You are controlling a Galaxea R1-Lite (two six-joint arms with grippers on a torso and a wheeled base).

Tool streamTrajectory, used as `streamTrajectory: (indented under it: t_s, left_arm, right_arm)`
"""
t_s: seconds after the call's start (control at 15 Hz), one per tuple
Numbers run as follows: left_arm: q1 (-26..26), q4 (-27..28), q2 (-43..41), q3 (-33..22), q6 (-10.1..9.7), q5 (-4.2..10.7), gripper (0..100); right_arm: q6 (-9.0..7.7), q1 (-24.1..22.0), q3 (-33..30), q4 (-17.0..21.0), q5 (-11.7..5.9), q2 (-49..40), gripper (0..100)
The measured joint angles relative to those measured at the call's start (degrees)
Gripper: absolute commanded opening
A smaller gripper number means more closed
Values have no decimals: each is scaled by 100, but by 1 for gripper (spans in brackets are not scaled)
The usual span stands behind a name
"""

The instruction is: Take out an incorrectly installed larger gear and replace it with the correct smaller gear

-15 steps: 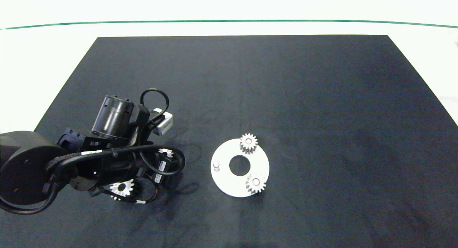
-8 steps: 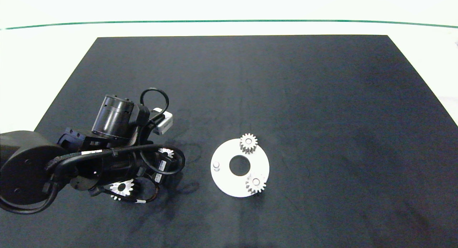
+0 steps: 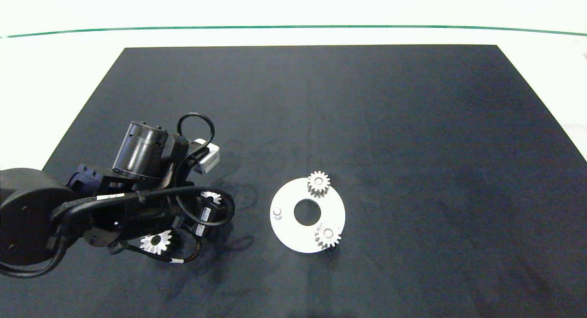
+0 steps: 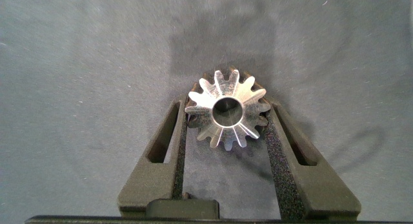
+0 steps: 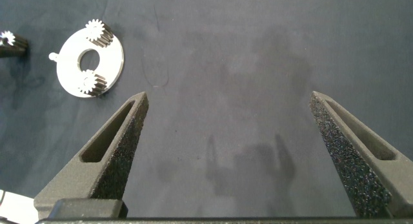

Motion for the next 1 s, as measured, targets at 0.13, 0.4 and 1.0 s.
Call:
streamTrajectory:
  t_s: [0.13,0.4,1.0]
  left_arm:
    - [-127,77,-168,-7,2,5,22]
    - [-656,494,-573,-74,2,5,22]
    - [-2555,413,-711,-182,85,807,22]
  right_arm:
    - [-1,2,11,4,0,-7,100]
    - [0,2,21,12,-4,-50,100]
    - [0,-5,2,232,-9,-304,100]
